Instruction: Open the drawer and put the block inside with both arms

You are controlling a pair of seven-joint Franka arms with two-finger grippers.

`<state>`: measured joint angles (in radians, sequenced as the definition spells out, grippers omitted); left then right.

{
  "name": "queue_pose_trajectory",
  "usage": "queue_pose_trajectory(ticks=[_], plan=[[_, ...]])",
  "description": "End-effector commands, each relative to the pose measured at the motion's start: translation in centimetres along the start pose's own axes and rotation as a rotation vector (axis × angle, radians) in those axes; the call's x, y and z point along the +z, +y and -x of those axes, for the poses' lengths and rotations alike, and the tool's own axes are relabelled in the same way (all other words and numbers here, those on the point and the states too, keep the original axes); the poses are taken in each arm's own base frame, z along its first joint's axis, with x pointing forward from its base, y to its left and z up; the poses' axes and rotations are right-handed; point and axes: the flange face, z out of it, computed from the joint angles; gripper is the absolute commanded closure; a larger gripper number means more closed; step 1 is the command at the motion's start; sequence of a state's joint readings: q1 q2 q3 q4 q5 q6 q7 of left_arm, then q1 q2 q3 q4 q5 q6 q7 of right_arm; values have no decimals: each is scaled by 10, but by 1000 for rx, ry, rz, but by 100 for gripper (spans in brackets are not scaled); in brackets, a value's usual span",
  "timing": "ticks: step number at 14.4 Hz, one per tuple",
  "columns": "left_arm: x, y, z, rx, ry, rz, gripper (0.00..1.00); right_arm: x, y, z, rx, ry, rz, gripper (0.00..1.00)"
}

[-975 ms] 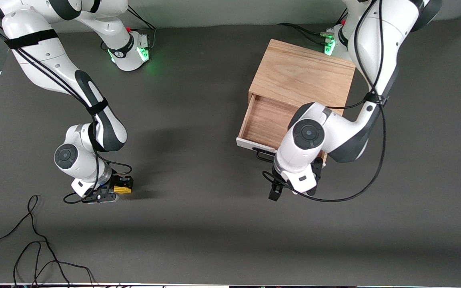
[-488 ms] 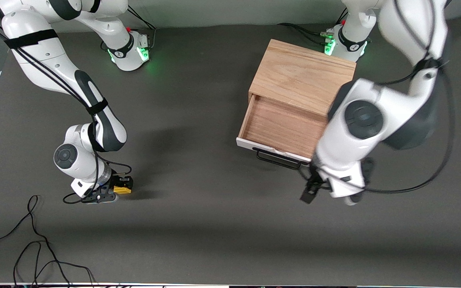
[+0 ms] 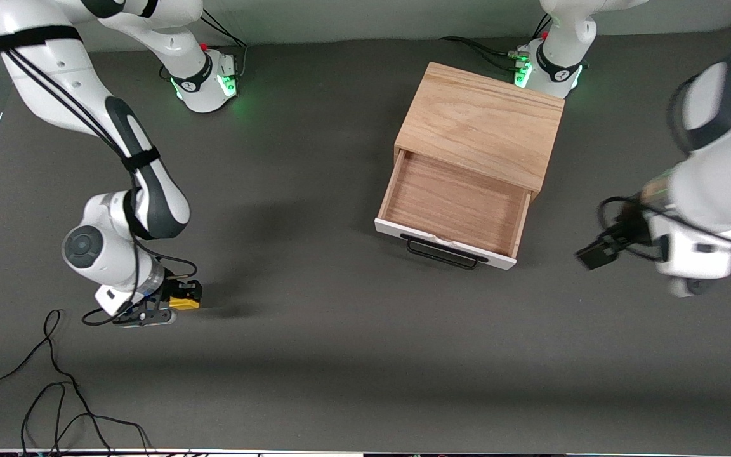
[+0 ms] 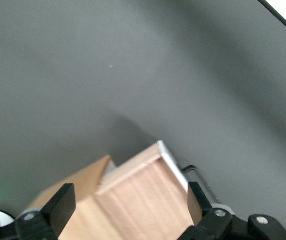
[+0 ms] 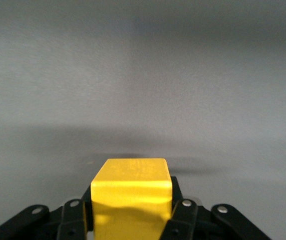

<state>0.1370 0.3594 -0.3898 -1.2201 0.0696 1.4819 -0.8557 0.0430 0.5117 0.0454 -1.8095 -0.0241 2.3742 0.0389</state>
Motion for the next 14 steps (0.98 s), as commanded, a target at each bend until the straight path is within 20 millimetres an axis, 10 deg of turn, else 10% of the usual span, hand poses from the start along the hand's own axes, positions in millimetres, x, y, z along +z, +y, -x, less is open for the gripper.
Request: queue_pose_trajectory(ticks=[1, 8, 14], plan=[[-13, -50, 4, 146, -34, -41, 0, -64, -7, -9, 12, -45, 5, 92], [-25, -106, 4, 403, -66, -89, 0, -188, -79, -19, 74, -118, -36, 92], [-27, -133, 25, 524, -38, -145, 0, -244, -168, -1, 151, -129, -79, 92]])
